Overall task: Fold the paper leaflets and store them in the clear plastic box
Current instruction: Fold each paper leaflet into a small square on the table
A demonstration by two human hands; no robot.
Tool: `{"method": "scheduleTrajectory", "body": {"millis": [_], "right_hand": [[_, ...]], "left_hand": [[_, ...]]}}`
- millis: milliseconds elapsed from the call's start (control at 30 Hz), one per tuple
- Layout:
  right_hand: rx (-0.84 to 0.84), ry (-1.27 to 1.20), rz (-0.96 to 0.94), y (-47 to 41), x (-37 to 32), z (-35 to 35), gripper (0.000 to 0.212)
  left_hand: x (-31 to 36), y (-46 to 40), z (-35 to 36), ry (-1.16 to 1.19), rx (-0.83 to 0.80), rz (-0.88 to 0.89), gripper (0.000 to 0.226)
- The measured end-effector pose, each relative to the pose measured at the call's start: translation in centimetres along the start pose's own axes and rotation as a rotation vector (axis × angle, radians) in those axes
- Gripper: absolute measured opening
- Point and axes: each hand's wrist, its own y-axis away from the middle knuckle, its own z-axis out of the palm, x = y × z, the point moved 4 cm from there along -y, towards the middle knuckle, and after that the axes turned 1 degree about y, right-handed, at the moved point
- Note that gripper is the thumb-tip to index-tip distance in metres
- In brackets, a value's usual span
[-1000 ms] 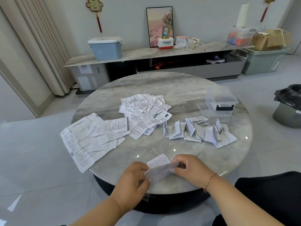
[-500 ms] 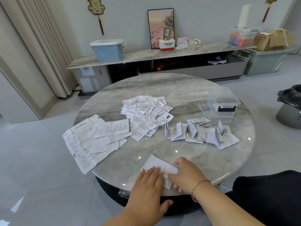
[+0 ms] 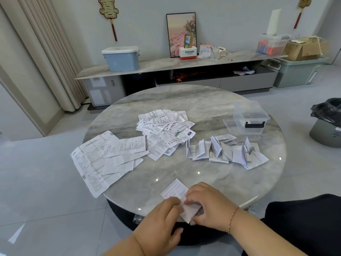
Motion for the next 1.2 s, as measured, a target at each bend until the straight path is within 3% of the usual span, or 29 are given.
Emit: {"method": "scheduleTrajectory", "body": {"millis": [67, 167, 267, 367, 467, 567, 633, 700, 767, 900, 1000, 1200], "right_hand": [[0.066, -0.022, -0.027, 0.5, -0.5, 0.4, 0.026], [0.128, -0.122, 0.007, 0.6, -1.0, 0.4, 0.011], [0.156, -0.26, 0.175, 0.0, -0.4, -0.4, 0.017], [0.139, -0.313, 0.291, -1.1, 0.1, -0.1, 0.026], [0.147, -0.26, 0.34, -2.1, 0.3, 0.6, 0.033], [0.154, -0.184, 0.351, -2.7, 0.2, 0.9, 0.04], [0.174, -0.144, 0.336, -2.8, 0.2, 0.8, 0.04], [0.179, -0.131, 0.302, -2.6, 0.2, 0.9, 0.034], [0.147, -0.145, 0.249, -2.2, 0.2, 1.0, 0.029], [0.083, -0.223, 0.138, -1.7, -0.2, 0.3, 0.019], [0.112, -0.289, 0.085, -1.6, -0.5, -0.9, 0.025], [0.258, -0.32, 0.06, -1.6, -0.9, -3.1, 0.021]], "left_hand": [[0.0, 0.1, 0.0, -0.022, 0.034, 0.004, 0.043], [0.1, -0.3, -0.5, 0.022, 0.098, 0.011, 0.02], [-0.1, -0.4, -1.4, 0.154, 0.225, -0.287, 0.018], [-0.7, 0.1, -1.0, 0.27, 0.36, -0.572, 0.046], [-1.3, -0.4, -0.8, 0.12, 0.349, -0.506, 0.045], [-2.1, -0.5, -0.8, -0.083, 0.305, -0.394, 0.013], [-2.2, 0.1, -0.1, -0.142, 0.155, -0.284, 0.039], [-1.9, 0.7, 0.1, -0.19, 0.087, -0.153, 0.051], [-1.5, 1.1, 0.1, -0.256, 0.108, -0.036, 0.049], [-0.5, 0.8, -0.6, -0.391, 0.208, 0.16, 0.021], [-0.1, -1.0, -1.7, -0.306, 0.267, 0.084, 0.006], [0.1, -4.3, -3.9, -0.042, 0.258, -0.206, 0.015]]}}
